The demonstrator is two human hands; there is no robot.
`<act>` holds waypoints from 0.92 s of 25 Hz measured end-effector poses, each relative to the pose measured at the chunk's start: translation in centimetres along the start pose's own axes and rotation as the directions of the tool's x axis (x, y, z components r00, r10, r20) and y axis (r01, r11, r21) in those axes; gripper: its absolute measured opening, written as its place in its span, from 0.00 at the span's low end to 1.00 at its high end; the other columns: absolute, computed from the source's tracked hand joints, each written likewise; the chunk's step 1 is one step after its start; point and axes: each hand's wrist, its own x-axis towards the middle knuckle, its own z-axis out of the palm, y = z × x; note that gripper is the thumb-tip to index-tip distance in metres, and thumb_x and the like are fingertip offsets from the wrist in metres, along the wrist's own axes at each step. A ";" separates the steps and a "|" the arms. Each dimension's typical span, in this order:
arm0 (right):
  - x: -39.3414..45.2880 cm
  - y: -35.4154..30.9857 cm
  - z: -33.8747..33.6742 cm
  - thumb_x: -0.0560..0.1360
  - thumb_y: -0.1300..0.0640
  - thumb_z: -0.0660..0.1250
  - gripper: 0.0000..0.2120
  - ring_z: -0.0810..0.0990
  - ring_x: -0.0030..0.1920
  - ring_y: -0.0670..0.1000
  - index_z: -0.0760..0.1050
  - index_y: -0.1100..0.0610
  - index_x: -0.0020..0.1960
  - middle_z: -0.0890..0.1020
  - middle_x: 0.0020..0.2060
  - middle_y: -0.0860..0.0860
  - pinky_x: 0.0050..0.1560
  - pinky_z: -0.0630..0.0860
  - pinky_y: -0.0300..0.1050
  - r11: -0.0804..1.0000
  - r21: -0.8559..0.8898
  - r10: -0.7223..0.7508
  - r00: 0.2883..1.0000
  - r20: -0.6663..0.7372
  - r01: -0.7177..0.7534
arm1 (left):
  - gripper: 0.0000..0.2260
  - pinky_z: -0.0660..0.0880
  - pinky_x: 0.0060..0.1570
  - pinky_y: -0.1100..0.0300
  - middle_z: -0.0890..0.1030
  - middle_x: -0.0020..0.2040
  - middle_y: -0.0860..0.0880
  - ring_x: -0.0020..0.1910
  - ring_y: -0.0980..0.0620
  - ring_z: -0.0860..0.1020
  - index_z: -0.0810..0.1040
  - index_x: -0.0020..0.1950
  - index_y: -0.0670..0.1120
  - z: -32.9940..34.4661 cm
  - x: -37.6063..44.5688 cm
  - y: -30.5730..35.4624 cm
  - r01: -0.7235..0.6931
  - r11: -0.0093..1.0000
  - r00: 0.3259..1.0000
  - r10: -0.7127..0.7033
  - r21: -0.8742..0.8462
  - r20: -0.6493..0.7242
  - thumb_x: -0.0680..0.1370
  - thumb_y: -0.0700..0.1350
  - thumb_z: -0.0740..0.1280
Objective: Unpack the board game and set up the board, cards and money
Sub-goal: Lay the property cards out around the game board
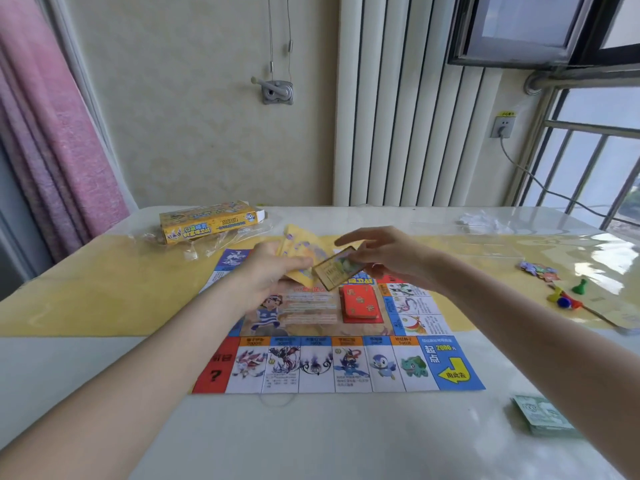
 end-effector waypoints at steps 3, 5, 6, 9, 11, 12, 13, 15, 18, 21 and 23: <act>3.4 0.3 1.1 0.74 0.66 0.65 0.09 0.71 0.28 0.49 0.77 0.64 0.54 0.78 0.36 0.59 0.28 0.69 0.38 0.999 0.049 -0.016 0.988 -0.155 0.024 | 0.08 0.79 0.33 0.60 0.80 0.44 0.46 0.40 0.51 0.79 0.74 0.51 0.42 -1.9 2.7 0.6 -0.056 0.998 0.986 0.052 -0.022 -0.157 0.75 0.33 0.66; 5.7 0.5 1.5 0.73 0.65 0.68 0.10 0.75 0.27 0.48 0.76 0.65 0.53 0.78 0.34 0.57 0.26 0.72 0.36 0.986 0.169 0.048 0.968 -0.245 -0.006 | 0.11 0.79 0.31 0.62 0.80 0.48 0.44 0.44 0.49 0.80 0.73 0.56 0.41 -3.0 4.4 0.5 -0.066 0.998 0.973 0.063 -0.005 -0.221 0.75 0.34 0.67; 6.9 0.6 1.7 0.72 0.65 0.69 0.09 0.77 0.26 0.48 0.75 0.64 0.51 0.79 0.34 0.57 0.25 0.73 0.35 0.974 0.223 0.087 0.960 -0.266 -0.027 | 0.13 0.78 0.32 0.62 0.79 0.51 0.43 0.47 0.47 0.80 0.73 0.58 0.41 -3.4 5.4 0.4 -0.065 0.998 0.969 0.067 0.014 -0.239 0.75 0.34 0.67; 10.1 1.5 2.0 0.71 0.66 0.69 0.06 0.79 0.28 0.48 0.72 0.60 0.41 0.79 0.35 0.58 0.25 0.74 0.34 0.963 0.254 0.156 0.956 -0.249 -0.091 | 0.11 0.77 0.38 0.59 0.79 0.52 0.43 0.48 0.47 0.79 0.73 0.56 0.41 -3.7 7.5 0.1 -0.058 0.996 0.970 0.073 0.071 -0.230 0.75 0.35 0.67; 11.9 2.3 2.1 0.71 0.67 0.69 0.08 0.79 0.31 0.50 0.70 0.60 0.38 0.79 0.36 0.58 0.27 0.75 0.35 0.952 0.274 0.199 0.956 -0.214 -0.137 | 0.10 0.77 0.43 0.57 0.79 0.52 0.43 0.50 0.46 0.79 0.73 0.55 0.42 -3.8 9.0 -0.1 -0.048 0.994 0.972 0.070 0.102 -0.222 0.75 0.35 0.67; 12.7 2.6 2.1 0.71 0.68 0.69 0.09 0.78 0.32 0.50 0.70 0.60 0.37 0.79 0.36 0.58 0.29 0.75 0.35 0.944 0.285 0.226 0.955 -0.190 -0.166 | 0.08 0.77 0.45 0.57 0.79 0.52 0.43 0.50 0.46 0.79 0.74 0.53 0.43 -3.8 9.6 -0.2 -0.048 0.993 0.973 0.071 0.108 -0.220 0.75 0.35 0.67; 13.4 2.9 2.1 0.71 0.68 0.69 0.10 0.78 0.33 0.50 0.70 0.60 0.36 0.79 0.36 0.57 0.31 0.74 0.36 0.937 0.292 0.248 0.954 -0.170 -0.192 | 0.07 0.77 0.46 0.56 0.79 0.51 0.44 0.50 0.46 0.79 0.74 0.51 0.43 -3.8 10.2 -0.3 -0.048 0.993 0.974 0.070 0.107 -0.217 0.75 0.35 0.67; 14.8 3.3 1.9 0.70 0.68 0.70 0.11 0.76 0.34 0.50 0.69 0.60 0.35 0.79 0.38 0.57 0.34 0.74 0.37 0.935 0.272 0.283 0.942 -0.179 -0.228 | 0.06 0.78 0.48 0.53 0.80 0.50 0.44 0.49 0.46 0.79 0.74 0.47 0.45 -3.9 11.2 -0.5 -0.044 0.995 0.974 0.064 0.093 -0.215 0.75 0.35 0.67; 16.7 3.7 2.2 0.69 0.70 0.70 0.10 0.78 0.36 0.53 0.69 0.62 0.41 0.78 0.44 0.61 0.39 0.78 0.42 0.949 0.214 0.289 0.908 -0.305 -0.231 | 0.07 0.77 0.54 0.50 0.80 0.50 0.44 0.50 0.46 0.79 0.74 0.50 0.44 -4.0 12.1 -1.1 -0.043 0.994 0.975 0.063 0.099 -0.213 0.76 0.35 0.67; 18.1 4.5 3.7 0.69 0.68 0.71 0.14 0.80 0.45 0.58 0.69 0.59 0.49 0.78 0.50 0.59 0.38 0.80 0.47 0.974 -0.073 0.174 0.910 -0.375 -0.216 | 0.08 0.77 0.52 0.51 0.80 0.52 0.44 0.51 0.46 0.79 0.74 0.52 0.44 -3.9 12.6 -2.0 -0.033 0.996 0.977 0.049 0.080 -0.206 0.76 0.35 0.66; 18.3 4.7 4.4 0.70 0.63 0.71 0.12 0.78 0.50 0.57 0.73 0.60 0.52 0.77 0.52 0.57 0.31 0.74 0.41 0.941 -0.272 0.093 0.929 -0.358 -0.199 | 0.09 0.77 0.53 0.50 0.80 0.52 0.43 0.51 0.45 0.79 0.74 0.53 0.44 -3.7 12.6 -2.4 -0.028 0.997 0.980 0.043 0.078 -0.196 0.76 0.34 0.66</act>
